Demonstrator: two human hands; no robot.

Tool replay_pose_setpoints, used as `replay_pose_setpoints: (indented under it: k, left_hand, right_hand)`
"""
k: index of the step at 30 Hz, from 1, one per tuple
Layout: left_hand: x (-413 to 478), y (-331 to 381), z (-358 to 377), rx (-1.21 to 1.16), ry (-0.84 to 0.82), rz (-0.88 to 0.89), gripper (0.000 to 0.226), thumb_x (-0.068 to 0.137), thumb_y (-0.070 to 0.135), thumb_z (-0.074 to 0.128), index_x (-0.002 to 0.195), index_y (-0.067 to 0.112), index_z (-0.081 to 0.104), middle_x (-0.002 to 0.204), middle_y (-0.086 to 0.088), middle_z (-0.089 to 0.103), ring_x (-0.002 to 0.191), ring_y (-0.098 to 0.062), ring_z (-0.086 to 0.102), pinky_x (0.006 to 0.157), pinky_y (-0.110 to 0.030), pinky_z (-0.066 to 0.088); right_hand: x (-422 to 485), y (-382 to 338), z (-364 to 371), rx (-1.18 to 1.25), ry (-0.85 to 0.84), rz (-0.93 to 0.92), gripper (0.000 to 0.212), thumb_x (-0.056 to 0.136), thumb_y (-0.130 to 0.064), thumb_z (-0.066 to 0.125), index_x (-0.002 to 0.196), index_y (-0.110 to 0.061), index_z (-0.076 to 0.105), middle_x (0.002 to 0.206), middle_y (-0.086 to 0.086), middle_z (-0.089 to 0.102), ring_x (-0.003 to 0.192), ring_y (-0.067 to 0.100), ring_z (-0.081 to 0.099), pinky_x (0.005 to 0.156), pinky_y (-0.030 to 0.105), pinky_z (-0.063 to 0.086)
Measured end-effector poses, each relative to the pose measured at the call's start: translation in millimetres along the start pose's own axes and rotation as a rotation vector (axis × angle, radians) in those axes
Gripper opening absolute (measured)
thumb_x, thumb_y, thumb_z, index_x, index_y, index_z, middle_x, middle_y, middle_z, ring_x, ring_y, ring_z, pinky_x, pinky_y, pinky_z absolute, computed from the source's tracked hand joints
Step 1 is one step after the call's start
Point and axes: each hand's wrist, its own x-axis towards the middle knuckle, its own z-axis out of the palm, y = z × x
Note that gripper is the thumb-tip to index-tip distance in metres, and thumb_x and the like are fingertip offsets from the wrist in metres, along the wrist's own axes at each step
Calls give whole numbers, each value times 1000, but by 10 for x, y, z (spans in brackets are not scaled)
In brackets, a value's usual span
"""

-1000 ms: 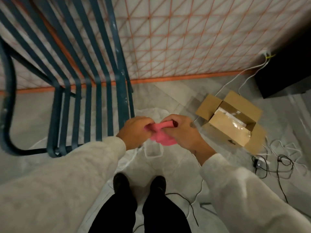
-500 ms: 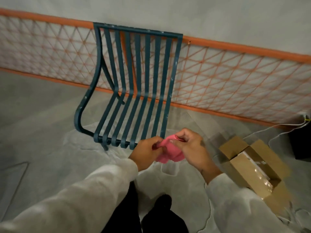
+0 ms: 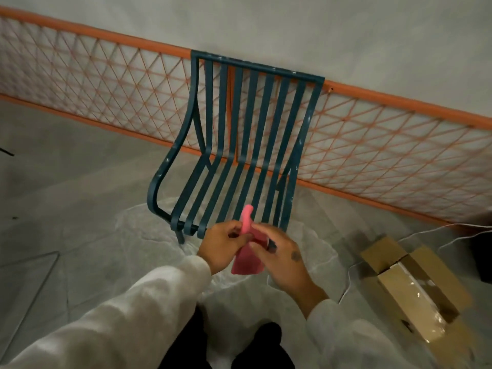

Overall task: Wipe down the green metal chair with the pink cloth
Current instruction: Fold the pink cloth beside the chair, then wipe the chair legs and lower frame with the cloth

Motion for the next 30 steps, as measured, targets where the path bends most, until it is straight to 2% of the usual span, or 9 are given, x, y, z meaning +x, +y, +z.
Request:
replay_pose_setpoints:
  k: [2, 5, 8, 10, 14, 19, 21, 25, 30]
  left_hand:
    - [32, -59, -142, -118, -69, -69, 11, 92, 20, 65, 97, 17, 74, 94, -1, 76, 91, -17, 72, 84, -36, 60]
    - [66, -117, -311, -273, -177, -181, 18, 97, 22, 58, 104, 14, 73, 101, -4, 76, 97, -19, 72, 80, -31, 60]
    - [90, -204, -449, -339, -303, -259, 26, 99, 26, 52, 107, 12, 73, 100, -6, 77, 94, -19, 73, 75, -29, 58]
    - [141, -297, -484, -319, -350, -273, 26, 100, 24, 52, 107, 12, 73, 101, -7, 76, 94, -20, 73, 74, -29, 59]
    - [300, -522, -494, -231, -357, -298, 19, 97, 15, 57, 107, 10, 73, 104, -9, 75, 97, -23, 72, 74, -29, 61]
    - [398, -683, -375, -112, -381, -291, 12, 95, 17, 61, 103, 19, 71, 105, -3, 74, 96, -18, 72, 86, -38, 58]
    - [402, -717, -293, -84, -392, -292, 14, 95, 16, 62, 106, 18, 69, 106, -3, 73, 96, -18, 71, 84, -35, 58]
    - [385, -815, -107, -31, -364, -295, 17, 96, 18, 60, 110, 17, 69, 104, 0, 72, 95, -14, 71, 76, -27, 58]
    - [351, -919, 224, -35, -236, -380, 20, 96, 15, 57, 113, 14, 69, 105, -4, 73, 96, -19, 71, 84, -34, 58]
  right_hand:
    - [28, -58, 237, 84, -7, 84, 45, 89, -16, 70, 129, -32, 57, 117, -28, 57, 108, -19, 53, 87, 1, 42]
    - [13, -136, 538, 161, 51, 235, 43, 90, -29, 69, 130, -37, 56, 117, -22, 62, 105, -10, 58, 82, 8, 50]
    - [-21, -146, 841, 244, 199, 347, 33, 94, -20, 63, 124, -33, 59, 111, -17, 65, 95, -11, 61, 70, 7, 52]
    - [-35, -82, 978, 311, 259, 402, 30, 96, -16, 60, 121, -33, 61, 108, -15, 67, 95, -6, 65, 71, 11, 53]
    - [-118, 134, 1120, 421, 348, 532, 25, 94, -19, 62, 110, -39, 66, 108, -10, 72, 101, 9, 68, 88, 29, 56]
    - [-329, 445, 1115, 436, 441, 678, 26, 93, -19, 63, 111, -37, 67, 111, -8, 71, 104, 15, 66, 95, 42, 55]
    - [-380, 560, 1060, 447, 457, 724, 25, 93, -19, 63, 109, -38, 66, 113, -6, 70, 105, 17, 65, 94, 42, 55]
    - [-466, 808, 902, 476, 458, 774, 28, 93, -22, 65, 120, -29, 64, 117, -1, 69, 106, 23, 65, 87, 39, 58]
    - [-563, 1183, 528, 502, 405, 797, 25, 93, -20, 65, 116, -30, 65, 114, 1, 69, 102, 23, 66, 76, 33, 58]
